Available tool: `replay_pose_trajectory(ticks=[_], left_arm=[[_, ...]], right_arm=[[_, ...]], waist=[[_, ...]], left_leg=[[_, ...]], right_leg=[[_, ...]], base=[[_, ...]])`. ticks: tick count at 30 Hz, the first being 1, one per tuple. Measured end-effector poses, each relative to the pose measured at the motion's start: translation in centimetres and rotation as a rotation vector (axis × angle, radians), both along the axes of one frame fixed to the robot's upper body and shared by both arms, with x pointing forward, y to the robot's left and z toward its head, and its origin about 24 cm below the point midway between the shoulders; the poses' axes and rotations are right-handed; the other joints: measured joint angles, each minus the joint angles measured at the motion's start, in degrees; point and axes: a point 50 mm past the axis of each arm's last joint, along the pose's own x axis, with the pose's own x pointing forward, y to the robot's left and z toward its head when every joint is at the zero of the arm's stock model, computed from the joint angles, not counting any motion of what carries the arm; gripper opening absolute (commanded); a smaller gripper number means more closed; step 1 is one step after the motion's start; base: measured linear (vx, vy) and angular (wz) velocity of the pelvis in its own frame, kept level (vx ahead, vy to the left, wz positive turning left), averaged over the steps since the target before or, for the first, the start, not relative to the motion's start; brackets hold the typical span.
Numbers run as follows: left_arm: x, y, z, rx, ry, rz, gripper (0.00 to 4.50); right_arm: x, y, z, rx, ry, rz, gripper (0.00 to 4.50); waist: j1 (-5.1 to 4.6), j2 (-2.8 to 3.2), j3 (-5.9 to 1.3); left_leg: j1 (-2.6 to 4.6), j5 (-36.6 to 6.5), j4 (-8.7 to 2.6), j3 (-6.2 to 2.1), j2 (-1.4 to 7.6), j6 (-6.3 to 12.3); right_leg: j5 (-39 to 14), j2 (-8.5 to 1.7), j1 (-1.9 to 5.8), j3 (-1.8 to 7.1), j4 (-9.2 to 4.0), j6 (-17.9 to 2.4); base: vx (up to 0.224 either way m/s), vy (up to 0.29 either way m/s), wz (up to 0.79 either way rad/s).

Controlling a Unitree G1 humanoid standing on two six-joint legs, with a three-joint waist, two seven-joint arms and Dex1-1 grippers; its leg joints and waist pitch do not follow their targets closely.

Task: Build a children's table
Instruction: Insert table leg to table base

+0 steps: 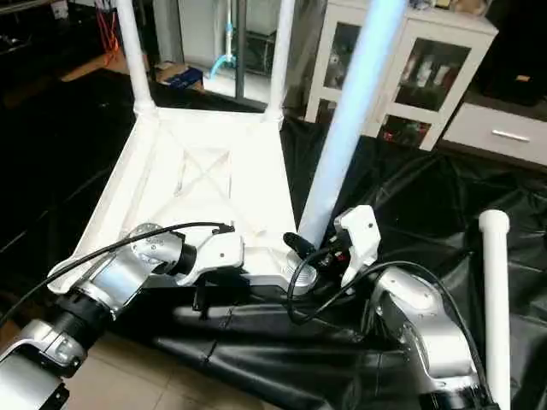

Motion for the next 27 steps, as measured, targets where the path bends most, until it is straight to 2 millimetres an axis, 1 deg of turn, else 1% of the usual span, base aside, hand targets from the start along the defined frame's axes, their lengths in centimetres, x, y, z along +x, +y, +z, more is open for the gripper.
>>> replay_pose_trajectory(ticks=[3, 9, 14, 17, 20, 22, 24, 27], left_arm=[[0.0, 0.2, -0.1, 0.003, -0.002, 0.008, 0.02], [0.0, 0.2, 0.0, 0.004, -0.009, 0.008, 0.0], [0.0, 0.2, -0.1, 0.004, -0.012, 0.017, 0.0], [0.1, 0.1, -0.1, 0.002, -0.013, 0.044, 0.0], [0.2, -0.1, -0.2, -0.003, -0.019, 0.081, 0.0], [0.4, -0.4, -0.2, -0.009, -0.019, 0.114, 0.0], [0.6, -0.7, -0.2, -0.017, -0.017, 0.165, 0.0], [1.0, -2.0, 0.1, -0.038, -0.019, 0.261, 0.0]], right_arm=[[0.3, 0.2, -0.1, -0.003, 0.004, 0.005, 1.83], [0.2, 0.3, -0.2, 0.002, -0.005, 0.001, 1.82], [0.1, 0.4, -0.3, 0.011, -0.018, -0.021, 1.82], [0.3, 0.4, -0.4, 0.02, -0.03, -0.07, 1.82], [0.8, 0.6, -0.5, 0.02, -0.04, -0.124, 1.82], [1.3, 0.8, -0.6, 0.017, -0.046, -0.173, 1.82], [2.0, 1.2, -0.5, 0.015, -0.051, -0.241, 1.82], [3.3, 1.6, -0.1, -0.016, -0.072, -0.355, 1.82]], waist=[[-0.33, -0.07, 0.0], [-1.0, -0.15, -0.06], [-1.23, -0.1, -0.03], [-1.39, -0.07, 0.0], [-1.75, 0.05, 0.12], [-2.2, 0.18, 0.21], [-2.88, 0.32, 0.3], [-3.41, 0.4, 0.54]], left_leg=[[0.02, -0.01, -0.01, 0.0, 0.0, -0.01], [0.03, -0.01, -0.08, 0.0, -0.01, -0.01], [-0.01, -0.01, -0.08, 0.0, -0.01, -0.01], [-0.04, -0.01, -0.08, 0.0, -0.01, -0.01], [-0.08, -0.01, -0.08, -0.01, -0.03, 0.0], [-0.13, -0.01, -0.09, -0.01, -0.03, 0.0], [-0.16, -0.01, -0.09, -0.01, -0.04, 0.01], [-0.34, -0.02, -0.08, 0.0, -0.19, 0.02]], right_leg=[[-0.01, 0.0, -0.06, -0.02, -0.12, 0.03], [-0.03, 0.0, -0.09, -0.01, -0.4, 0.05], [-0.03, 0.0, -0.11, -0.02, -0.41, 0.05], [-0.26, -0.01, -0.14, 0.0, -0.48, 0.44], [-0.28, -0.02, -0.18, 0.0, -0.72, 0.47], [-0.28, -0.02, -0.19, -0.01, -1.01, 0.47], [-0.28, -0.02, -0.19, -0.02, -1.31, 0.47], [-0.26, -0.11, -0.37, 0.06, -1.46, 0.44]], base=[[0.0, 0.0, 0.0], [0.0, 0.0, 0.0], [0.0, 0.0, 0.0], [0.0, 0.0, 0.0], [0.0, 0.0, 0.0], [0.0, 0.0, 0.0], [0.0, 0.0, 0.0], [0.0, 0.0, 0.0]])
